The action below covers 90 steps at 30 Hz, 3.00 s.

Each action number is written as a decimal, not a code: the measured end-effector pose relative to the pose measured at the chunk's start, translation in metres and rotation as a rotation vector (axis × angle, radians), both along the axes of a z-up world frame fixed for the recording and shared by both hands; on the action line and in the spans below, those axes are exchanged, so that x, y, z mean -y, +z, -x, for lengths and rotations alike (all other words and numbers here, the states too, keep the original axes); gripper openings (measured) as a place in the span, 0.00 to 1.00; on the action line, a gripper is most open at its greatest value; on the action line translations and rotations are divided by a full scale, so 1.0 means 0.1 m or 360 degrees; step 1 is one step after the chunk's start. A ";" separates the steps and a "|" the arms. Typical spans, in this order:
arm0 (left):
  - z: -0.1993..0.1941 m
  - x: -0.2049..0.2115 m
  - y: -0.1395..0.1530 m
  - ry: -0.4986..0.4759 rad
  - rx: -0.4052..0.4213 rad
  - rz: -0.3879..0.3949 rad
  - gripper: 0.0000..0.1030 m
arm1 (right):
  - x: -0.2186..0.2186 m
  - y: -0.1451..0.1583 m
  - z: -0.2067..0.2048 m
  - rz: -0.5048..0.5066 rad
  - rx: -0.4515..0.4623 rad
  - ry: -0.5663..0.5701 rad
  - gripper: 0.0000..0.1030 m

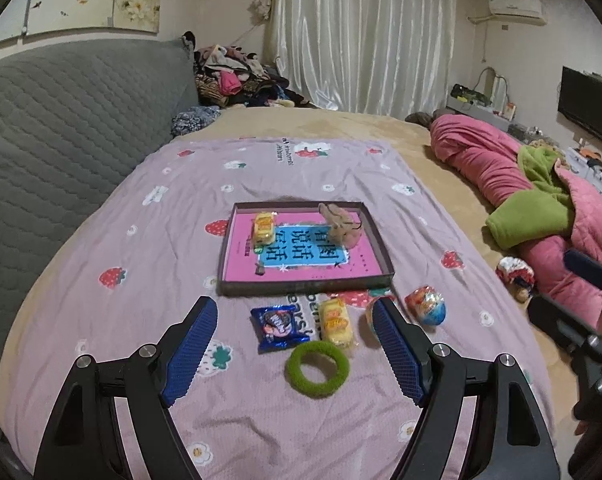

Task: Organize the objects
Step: 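Withdraw both tools from the tray back toward the remaining items, then grasp the green fuzzy ring with the left tool while the right tool grasps the walnut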

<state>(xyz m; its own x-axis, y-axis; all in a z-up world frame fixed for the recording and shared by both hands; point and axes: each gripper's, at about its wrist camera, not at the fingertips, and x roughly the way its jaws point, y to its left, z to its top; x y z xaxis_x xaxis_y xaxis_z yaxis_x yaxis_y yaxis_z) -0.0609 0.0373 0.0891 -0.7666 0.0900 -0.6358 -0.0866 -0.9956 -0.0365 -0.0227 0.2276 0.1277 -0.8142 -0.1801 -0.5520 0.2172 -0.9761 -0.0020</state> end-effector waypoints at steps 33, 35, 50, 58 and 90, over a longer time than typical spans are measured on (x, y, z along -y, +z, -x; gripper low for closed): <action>-0.09 -0.33 -1.14 -0.0110 0.0158 0.0071 0.79 | -0.22 -1.10 -0.08 0.0002 0.0166 -0.0119 0.99; -0.10 -0.35 -1.18 -0.0123 0.0149 0.0068 0.79 | -0.25 -1.16 -0.07 0.0007 0.0178 -0.0131 0.99; 0.03 -0.40 -1.47 -0.0224 0.0201 -0.0047 0.79 | -0.31 -1.58 0.09 -0.0027 0.0280 -0.0172 0.99; 0.20 -0.42 -1.64 -0.0191 0.0240 0.0007 0.79 | -0.34 -1.78 0.26 0.0006 0.0326 -0.0166 0.99; 0.50 -0.58 -1.85 -0.0227 0.0260 0.0013 0.78 | -0.40 -2.11 0.58 0.0042 0.0434 -0.0118 0.77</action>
<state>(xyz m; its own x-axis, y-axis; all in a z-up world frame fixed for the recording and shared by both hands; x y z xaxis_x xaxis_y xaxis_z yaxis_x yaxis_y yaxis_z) -0.1108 0.0956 -0.0955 -0.6331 0.1845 -0.7517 -0.2204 -0.9739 -0.0534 -0.0806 0.2677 -0.0833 -0.6479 -0.1429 -0.7482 0.1342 -0.9883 0.0725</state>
